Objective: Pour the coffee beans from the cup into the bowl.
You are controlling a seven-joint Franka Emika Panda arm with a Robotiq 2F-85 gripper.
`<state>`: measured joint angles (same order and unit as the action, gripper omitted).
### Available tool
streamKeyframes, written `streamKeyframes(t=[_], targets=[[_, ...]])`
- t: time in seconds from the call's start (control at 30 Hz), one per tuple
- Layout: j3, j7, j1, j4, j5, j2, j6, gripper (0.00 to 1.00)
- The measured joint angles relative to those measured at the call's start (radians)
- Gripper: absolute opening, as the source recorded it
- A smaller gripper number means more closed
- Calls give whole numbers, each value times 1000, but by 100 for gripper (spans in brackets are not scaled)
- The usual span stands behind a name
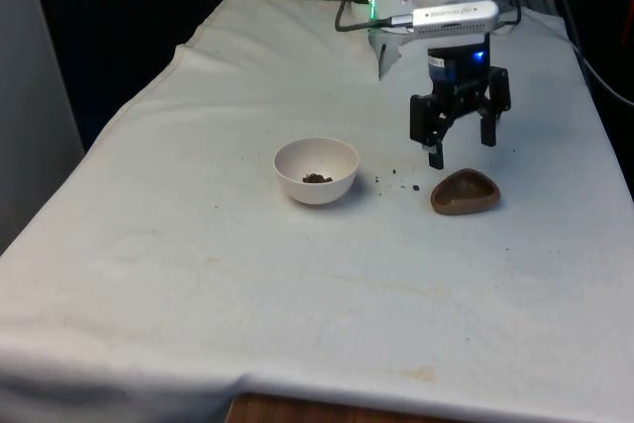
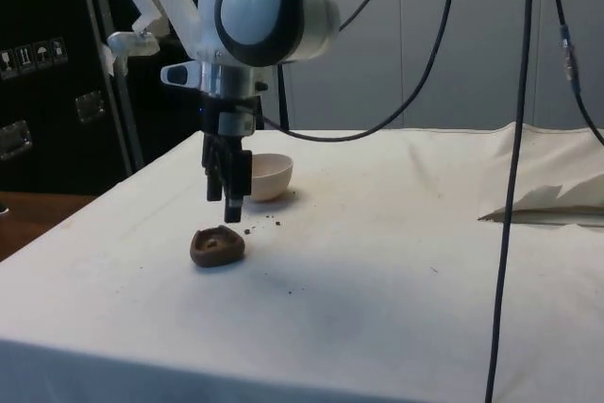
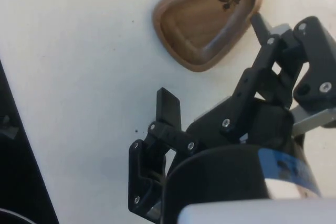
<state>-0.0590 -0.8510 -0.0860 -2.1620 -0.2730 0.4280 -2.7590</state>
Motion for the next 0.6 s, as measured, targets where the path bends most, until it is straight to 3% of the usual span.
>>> streamKeyframes(t=[0.6], targets=[[51,-59,21,-2,0,-56,35,100]])
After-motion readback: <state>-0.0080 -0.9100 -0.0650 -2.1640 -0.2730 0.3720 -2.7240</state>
